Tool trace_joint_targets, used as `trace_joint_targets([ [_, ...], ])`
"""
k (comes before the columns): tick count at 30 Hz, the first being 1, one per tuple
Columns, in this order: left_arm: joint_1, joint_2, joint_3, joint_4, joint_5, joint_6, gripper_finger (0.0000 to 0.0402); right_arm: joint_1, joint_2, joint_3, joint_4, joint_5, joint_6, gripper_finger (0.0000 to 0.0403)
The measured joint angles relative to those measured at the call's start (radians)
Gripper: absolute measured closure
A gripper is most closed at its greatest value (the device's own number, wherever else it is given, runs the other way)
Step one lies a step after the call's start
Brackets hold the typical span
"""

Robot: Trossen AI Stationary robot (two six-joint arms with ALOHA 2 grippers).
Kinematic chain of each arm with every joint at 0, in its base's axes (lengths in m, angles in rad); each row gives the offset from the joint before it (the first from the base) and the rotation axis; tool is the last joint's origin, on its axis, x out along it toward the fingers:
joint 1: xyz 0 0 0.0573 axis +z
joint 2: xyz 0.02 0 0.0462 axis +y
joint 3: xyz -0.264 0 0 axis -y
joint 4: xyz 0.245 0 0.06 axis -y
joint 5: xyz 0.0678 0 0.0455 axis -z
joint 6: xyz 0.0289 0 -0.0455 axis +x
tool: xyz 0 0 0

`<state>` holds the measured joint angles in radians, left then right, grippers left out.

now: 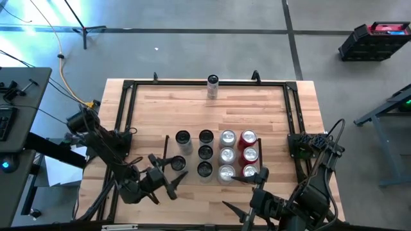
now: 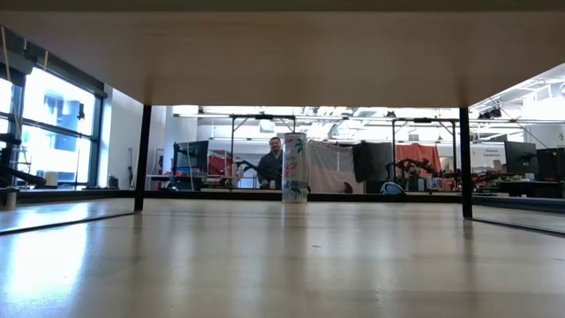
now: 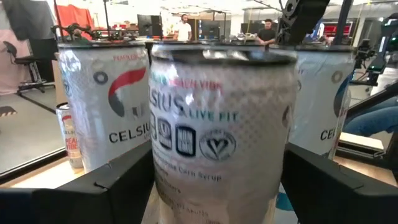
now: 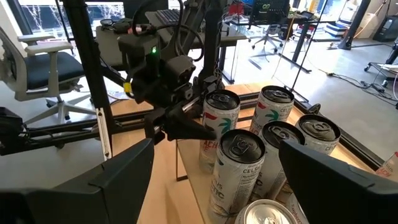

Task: Place canned beverage on shelf
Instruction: Put the right white-pink soda can on the shelf aligned with the other white-pink soda cans

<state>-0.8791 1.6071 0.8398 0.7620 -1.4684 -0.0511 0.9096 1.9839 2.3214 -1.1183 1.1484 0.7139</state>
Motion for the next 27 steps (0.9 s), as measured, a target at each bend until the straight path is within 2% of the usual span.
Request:
trace_joint_targets([
  [13,-0.001,-0.022,0.000,-0.004,0.030,0.019,0.0096,0.000,0.000,0.000,0.000,-0.016,-0.008,0.0071],
  [27,-0.047,-0.121,0.000,-0.010,0.014,0.113,0.0096,0.000,0.000,0.000,0.001,-0.015,-0.008,0.0071],
])
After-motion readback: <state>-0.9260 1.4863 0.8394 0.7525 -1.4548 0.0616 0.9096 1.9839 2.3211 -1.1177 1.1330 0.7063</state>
